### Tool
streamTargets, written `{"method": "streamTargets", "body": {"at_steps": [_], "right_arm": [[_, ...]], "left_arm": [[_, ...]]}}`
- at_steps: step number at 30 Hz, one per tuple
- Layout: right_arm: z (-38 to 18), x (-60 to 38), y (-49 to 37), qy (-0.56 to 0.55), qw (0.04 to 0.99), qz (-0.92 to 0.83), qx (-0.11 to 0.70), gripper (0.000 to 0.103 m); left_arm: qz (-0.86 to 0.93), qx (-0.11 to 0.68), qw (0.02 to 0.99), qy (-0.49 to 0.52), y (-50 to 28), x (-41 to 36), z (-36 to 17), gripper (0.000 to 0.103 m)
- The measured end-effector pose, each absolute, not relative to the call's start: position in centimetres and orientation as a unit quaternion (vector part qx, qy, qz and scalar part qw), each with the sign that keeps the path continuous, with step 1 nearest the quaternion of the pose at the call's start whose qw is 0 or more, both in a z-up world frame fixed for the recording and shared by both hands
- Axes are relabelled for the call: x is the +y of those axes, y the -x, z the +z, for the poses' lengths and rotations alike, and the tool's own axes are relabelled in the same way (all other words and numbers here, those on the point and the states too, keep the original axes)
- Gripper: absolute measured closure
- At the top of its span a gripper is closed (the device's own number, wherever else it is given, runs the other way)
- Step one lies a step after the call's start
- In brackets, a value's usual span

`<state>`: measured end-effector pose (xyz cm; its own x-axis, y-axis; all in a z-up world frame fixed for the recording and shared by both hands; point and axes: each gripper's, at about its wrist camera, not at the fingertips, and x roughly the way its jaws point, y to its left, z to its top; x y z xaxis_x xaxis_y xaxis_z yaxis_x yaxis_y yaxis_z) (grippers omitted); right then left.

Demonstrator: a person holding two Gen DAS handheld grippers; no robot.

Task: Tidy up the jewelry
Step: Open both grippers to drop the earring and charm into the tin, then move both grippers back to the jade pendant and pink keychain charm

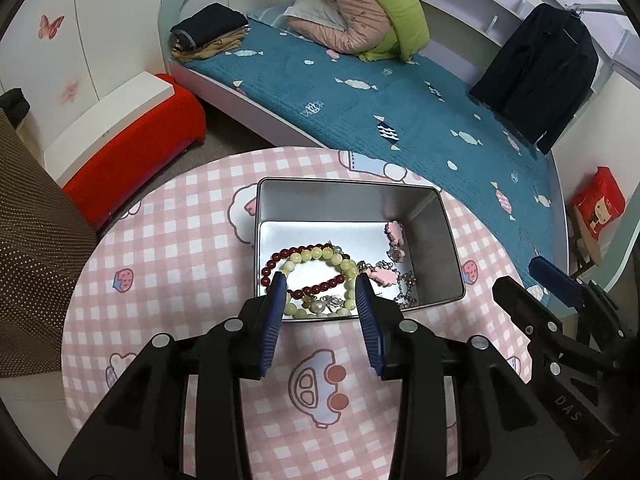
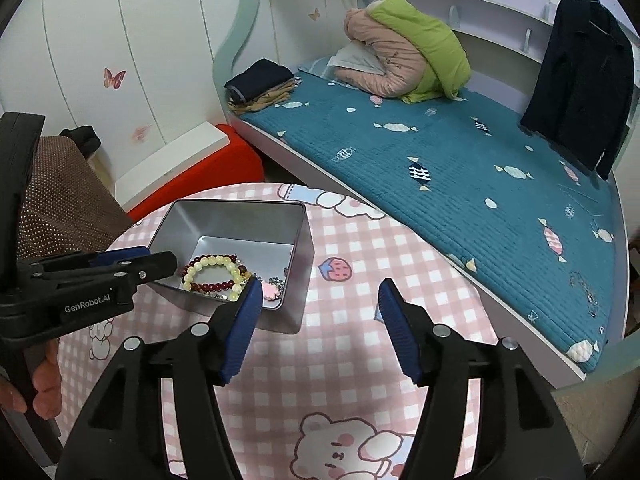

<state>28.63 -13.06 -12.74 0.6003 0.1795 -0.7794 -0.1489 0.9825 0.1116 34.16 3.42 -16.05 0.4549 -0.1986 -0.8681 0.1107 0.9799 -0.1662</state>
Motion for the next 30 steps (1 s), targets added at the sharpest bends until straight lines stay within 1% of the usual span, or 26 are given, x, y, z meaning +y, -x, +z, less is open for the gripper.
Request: {"method": "streamTargets", "body": {"at_steps": [12,13,14,15,17,19,20,22,23,25,27,29,30], "right_arm": [[-11.9,-13.9,-26.7,-0.018,0.9,0.087,0.427,0.042],[-11.9,-13.9,-26.5,-0.018,0.9,0.086,0.427,0.041],[-12.0,-14.0,-26.3,-0.018,0.9,0.085,0.428,0.036],[-12.0,-14.0,-26.0,-0.018,0.9,0.084,0.428,0.032],[-12.0,-14.1,-25.4,-0.018,0.9,0.083,0.427,0.028],[-12.1,-14.2,-24.8,-0.018,0.899,0.083,0.43,0.023],[-12.2,-14.2,-24.4,-0.016,0.898,0.08,0.432,0.019],[-12.4,-14.3,-23.7,-0.015,0.897,0.079,0.434,0.015],[-12.5,-14.5,-23.2,-0.013,0.897,0.078,0.436,0.012],[-12.7,-14.6,-22.6,-0.009,0.895,0.075,0.44,0.011],[-13.2,-14.9,-21.9,-0.005,0.89,0.069,0.45,0.011],[-13.7,-15.1,-21.2,-0.003,0.886,0.063,0.46,0.011],[-13.8,-15.3,-20.8,-0.002,0.884,0.059,0.464,0.011]], "left_arm": [[-0.095,0.508,0.856,0.031,-31.5,3.3,-15.0,0.066],[-0.095,0.508,0.855,0.03,-31.3,3.3,-15.0,0.065],[-0.095,0.509,0.855,0.03,-30.9,3.4,-15.0,0.064],[-0.095,0.509,0.855,0.029,-30.6,3.4,-14.9,0.061],[-0.096,0.51,0.854,0.027,-29.8,3.3,-14.9,0.058],[-0.098,0.513,0.852,0.026,-28.9,3.3,-15.0,0.051],[-0.099,0.515,0.851,0.024,-28.3,3.3,-15.2,0.05],[-0.1,0.52,0.848,0.019,-27.6,3.2,-15.4,0.047],[-0.1,0.523,0.846,0.016,-27.0,3.2,-15.6,0.046],[-0.1,0.529,0.843,0.016,-26.2,3.1,-15.9,0.037],[-0.1,0.536,0.838,0.015,-25.1,3.1,-16.3,0.036],[-0.102,0.544,0.833,0.011,-24.2,3.2,-16.7,0.032],[-0.103,0.548,0.83,0.01,-23.6,3.1,-16.9,0.028]]}}
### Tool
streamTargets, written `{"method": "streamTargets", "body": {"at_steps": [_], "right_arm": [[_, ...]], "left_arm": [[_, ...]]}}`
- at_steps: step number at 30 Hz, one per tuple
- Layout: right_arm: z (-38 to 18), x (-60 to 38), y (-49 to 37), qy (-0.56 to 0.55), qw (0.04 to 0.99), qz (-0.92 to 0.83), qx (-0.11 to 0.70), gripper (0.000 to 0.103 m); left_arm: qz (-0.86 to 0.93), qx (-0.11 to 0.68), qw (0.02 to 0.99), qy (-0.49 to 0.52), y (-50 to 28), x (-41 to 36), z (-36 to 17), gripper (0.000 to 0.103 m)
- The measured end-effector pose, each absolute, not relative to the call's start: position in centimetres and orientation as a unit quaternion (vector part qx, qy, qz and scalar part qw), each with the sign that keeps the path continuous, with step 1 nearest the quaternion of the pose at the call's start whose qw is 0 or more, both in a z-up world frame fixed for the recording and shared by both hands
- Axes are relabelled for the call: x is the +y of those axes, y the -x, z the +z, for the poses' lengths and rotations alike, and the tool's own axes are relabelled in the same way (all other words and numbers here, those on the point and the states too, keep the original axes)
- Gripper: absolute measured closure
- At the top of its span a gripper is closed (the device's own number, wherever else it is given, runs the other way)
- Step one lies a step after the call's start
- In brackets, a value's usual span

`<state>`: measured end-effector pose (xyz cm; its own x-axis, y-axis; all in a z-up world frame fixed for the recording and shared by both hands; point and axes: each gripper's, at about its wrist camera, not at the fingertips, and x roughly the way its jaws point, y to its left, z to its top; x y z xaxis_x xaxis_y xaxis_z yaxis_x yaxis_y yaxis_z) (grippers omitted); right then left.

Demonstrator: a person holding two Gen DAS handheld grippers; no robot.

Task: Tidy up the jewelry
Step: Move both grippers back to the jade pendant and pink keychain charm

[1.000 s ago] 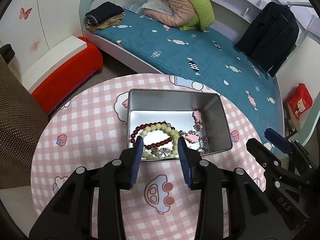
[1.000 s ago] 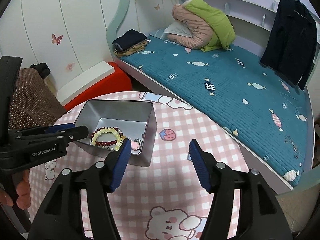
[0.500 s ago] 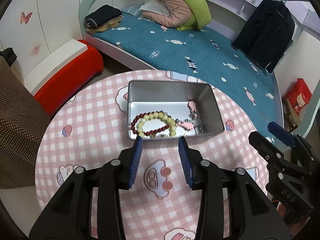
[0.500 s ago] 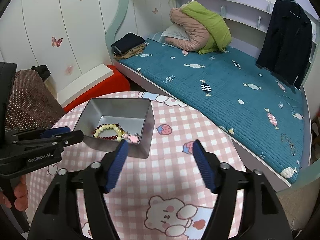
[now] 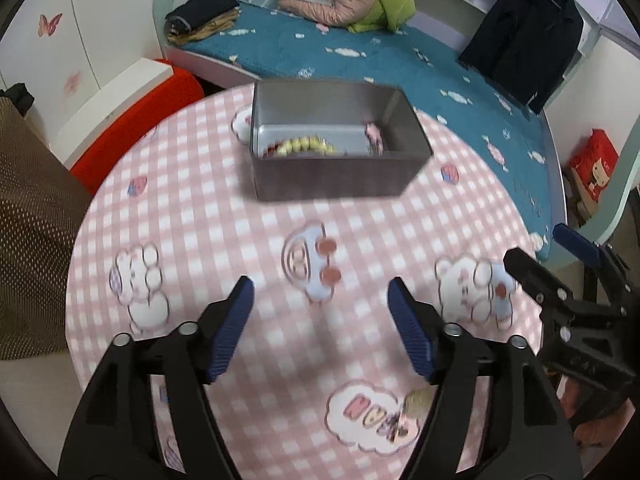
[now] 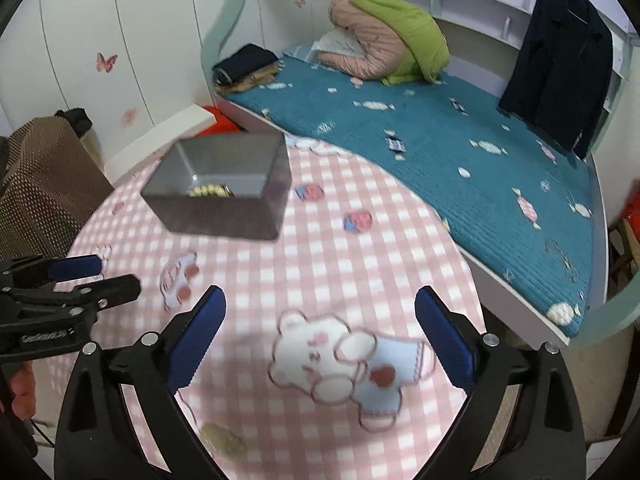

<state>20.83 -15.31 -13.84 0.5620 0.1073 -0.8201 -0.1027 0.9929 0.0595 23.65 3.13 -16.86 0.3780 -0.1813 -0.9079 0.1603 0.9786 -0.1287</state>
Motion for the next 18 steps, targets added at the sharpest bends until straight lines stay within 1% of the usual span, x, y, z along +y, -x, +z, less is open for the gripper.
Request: {"method": "streamTargets", "body": {"at_steps": [1,7,13,18], "right_arm": [[-14.0,-15.5,-20.5,-0.001,0.882,0.056,0.468,0.011],[-14.6,-16.3,-18.2,0.004,0.874,0.045,0.485,0.011],[-15.3,-16.6,-16.6,0.032,0.863,0.073,0.5,0.011],[-16.0,-17.0,-15.1,0.049,0.854,0.096,0.508,0.011]], "left_arm": [[-0.103,0.551,0.828,0.008,-23.3,3.1,-16.9,0.025],[-0.111,0.581,0.806,-0.002,-19.6,2.8,-18.2,0.021],[-0.115,0.612,0.782,0.017,-16.1,1.6,-19.7,0.021],[-0.103,0.623,0.774,0.031,-14.0,-0.1,-20.8,0.021]]}}
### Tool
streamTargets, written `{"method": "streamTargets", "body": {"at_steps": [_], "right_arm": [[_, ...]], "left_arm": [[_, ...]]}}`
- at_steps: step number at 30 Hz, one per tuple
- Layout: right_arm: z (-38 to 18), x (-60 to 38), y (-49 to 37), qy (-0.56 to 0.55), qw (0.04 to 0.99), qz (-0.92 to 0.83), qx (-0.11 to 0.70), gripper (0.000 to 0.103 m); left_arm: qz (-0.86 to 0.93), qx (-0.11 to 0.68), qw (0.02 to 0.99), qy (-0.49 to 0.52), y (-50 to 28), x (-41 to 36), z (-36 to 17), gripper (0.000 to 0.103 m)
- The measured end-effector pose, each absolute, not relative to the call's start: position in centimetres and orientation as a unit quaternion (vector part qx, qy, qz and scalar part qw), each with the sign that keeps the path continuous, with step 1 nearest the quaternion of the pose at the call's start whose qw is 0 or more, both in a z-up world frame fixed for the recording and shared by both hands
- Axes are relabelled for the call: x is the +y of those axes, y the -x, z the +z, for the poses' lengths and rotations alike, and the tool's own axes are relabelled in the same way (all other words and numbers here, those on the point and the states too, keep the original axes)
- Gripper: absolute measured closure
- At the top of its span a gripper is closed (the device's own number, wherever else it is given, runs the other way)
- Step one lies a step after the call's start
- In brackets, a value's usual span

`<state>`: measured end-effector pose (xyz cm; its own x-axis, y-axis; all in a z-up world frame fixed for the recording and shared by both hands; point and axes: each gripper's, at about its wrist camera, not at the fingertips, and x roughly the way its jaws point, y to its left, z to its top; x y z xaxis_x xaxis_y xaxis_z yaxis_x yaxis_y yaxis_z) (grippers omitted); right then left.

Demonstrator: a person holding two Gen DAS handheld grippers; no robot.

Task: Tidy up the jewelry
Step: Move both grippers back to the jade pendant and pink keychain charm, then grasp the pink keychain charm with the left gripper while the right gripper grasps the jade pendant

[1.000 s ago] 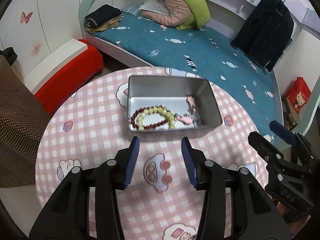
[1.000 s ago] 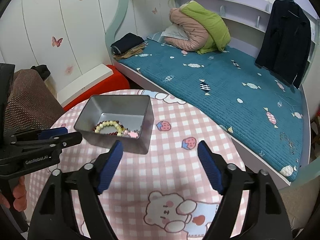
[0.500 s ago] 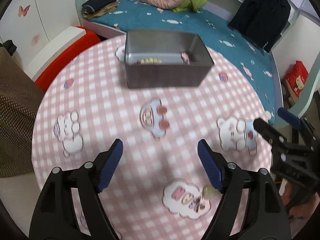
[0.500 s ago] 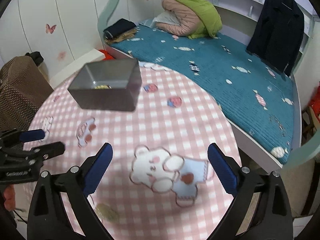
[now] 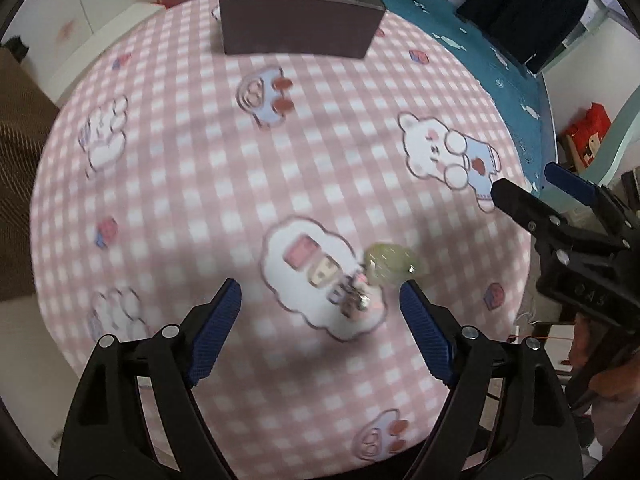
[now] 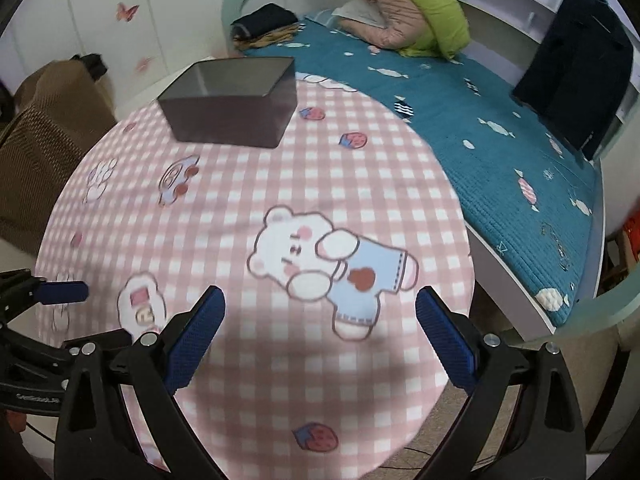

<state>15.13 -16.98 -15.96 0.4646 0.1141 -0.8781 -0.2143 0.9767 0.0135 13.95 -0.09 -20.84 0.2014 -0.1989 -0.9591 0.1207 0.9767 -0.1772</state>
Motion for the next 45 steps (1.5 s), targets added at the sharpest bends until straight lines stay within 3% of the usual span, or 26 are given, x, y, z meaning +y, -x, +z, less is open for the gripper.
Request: {"method": "streamTargets", "body": {"at_steps": [4,18,21,25,41,45], "right_arm": [[-16.4,-17.5,-14.2,0.048,0.848,0.116,0.515,0.01],[-17.8,-18.9,-13.3,0.049,0.832,0.161,0.528,0.01],[-18.1,-19.1,-13.3,0.046,0.83,0.166,0.531,0.01],[-18.3,-19.3,-13.6,0.041,0.829,0.169,0.532,0.011],[-17.6,-14.0,-13.0,0.046,0.825,0.266,0.497,0.01],[-18.2,-11.6,-12.4,0.072,0.819,0.287,0.491,0.019]], "left_arm": [[-0.083,0.638,0.764,0.053,-13.4,-0.8,-22.0,0.034],[-0.021,0.642,0.765,0.046,-13.1,-3.0,-23.5,0.054],[-0.017,0.631,0.775,0.031,-13.1,-3.7,-23.5,0.084],[-0.017,0.632,0.774,0.031,-13.2,-3.5,-23.6,0.095],[-0.029,0.598,0.8,0.033,-13.3,-0.3,-20.5,0.095],[-0.033,0.596,0.801,0.039,-13.3,0.8,-20.3,0.095]]}}
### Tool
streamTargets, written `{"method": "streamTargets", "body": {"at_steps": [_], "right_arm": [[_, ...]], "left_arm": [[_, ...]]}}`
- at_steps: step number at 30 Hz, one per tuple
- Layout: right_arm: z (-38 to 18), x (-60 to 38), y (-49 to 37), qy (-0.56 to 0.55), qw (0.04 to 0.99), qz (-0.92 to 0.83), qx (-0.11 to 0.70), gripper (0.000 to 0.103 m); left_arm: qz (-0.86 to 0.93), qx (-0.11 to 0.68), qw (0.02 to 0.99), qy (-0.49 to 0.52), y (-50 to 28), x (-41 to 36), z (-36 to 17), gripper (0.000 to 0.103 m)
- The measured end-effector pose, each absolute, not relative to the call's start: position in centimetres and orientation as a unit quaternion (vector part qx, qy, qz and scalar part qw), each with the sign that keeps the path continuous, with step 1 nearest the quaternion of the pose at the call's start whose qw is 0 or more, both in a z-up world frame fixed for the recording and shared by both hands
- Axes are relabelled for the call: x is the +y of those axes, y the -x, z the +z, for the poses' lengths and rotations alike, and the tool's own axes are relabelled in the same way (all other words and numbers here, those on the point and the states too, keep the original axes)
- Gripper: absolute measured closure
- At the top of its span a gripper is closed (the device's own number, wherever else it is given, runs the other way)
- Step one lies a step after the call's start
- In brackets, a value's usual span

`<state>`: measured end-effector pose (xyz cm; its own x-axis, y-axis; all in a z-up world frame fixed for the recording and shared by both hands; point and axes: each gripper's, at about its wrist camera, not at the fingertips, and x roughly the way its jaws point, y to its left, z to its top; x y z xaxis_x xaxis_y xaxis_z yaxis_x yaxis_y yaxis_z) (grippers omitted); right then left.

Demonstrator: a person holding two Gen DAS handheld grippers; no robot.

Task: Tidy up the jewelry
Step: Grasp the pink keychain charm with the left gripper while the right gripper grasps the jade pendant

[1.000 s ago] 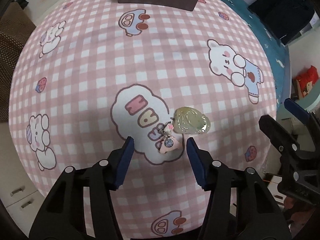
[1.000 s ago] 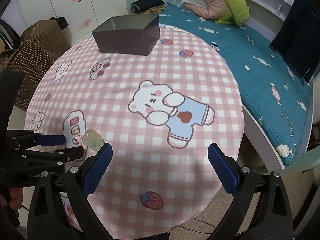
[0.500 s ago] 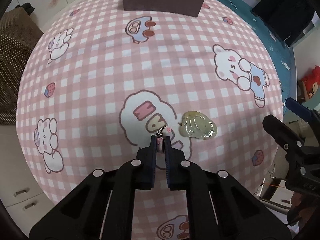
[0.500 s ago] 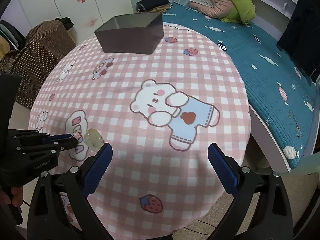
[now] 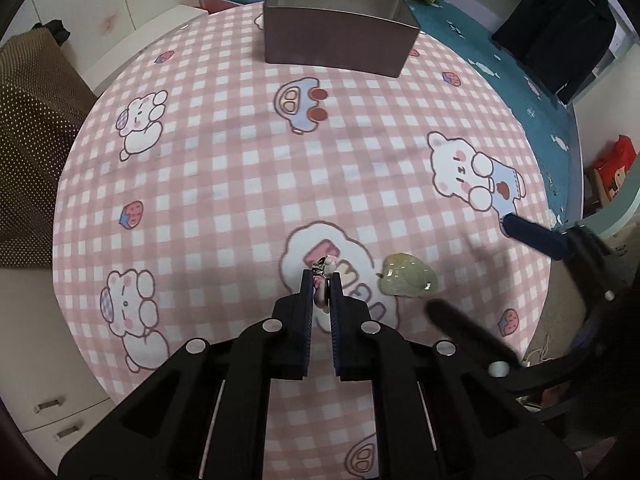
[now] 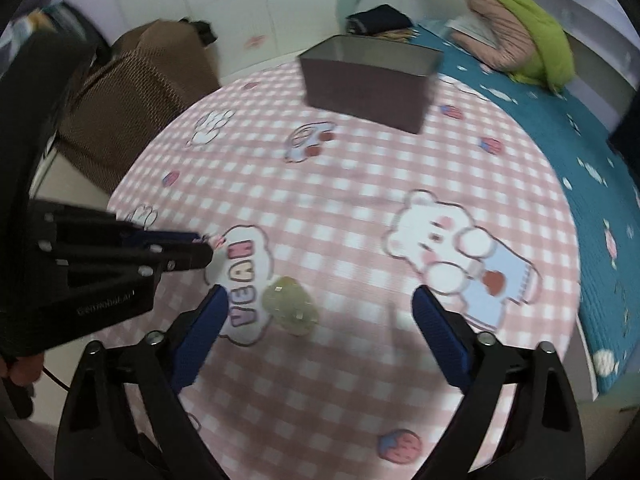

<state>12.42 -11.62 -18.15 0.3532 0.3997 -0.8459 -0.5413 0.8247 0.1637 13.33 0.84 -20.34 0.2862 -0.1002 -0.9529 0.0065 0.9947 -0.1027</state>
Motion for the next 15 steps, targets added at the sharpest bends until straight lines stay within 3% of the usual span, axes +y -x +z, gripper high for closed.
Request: {"method": "streamTargets", "body": {"at_steps": [5,9,15], "right_arm": [[-20.0,-9.1,-12.4,0.112,0.804,0.288,0.508,0.041],[-21.0,-8.0,-12.3,0.138,0.797,0.278,0.518,0.068],[-21.0,-8.1,-13.1,0.13,0.793,0.262,0.535,0.071]], "left_arm": [[-0.044,0.599,0.799,0.04,-13.2,2.0,-20.7,0.095],[-0.051,0.602,0.796,0.037,-13.0,2.8,-21.0,0.095],[-0.058,0.598,0.799,0.028,-13.3,4.1,-20.9,0.095]]}}
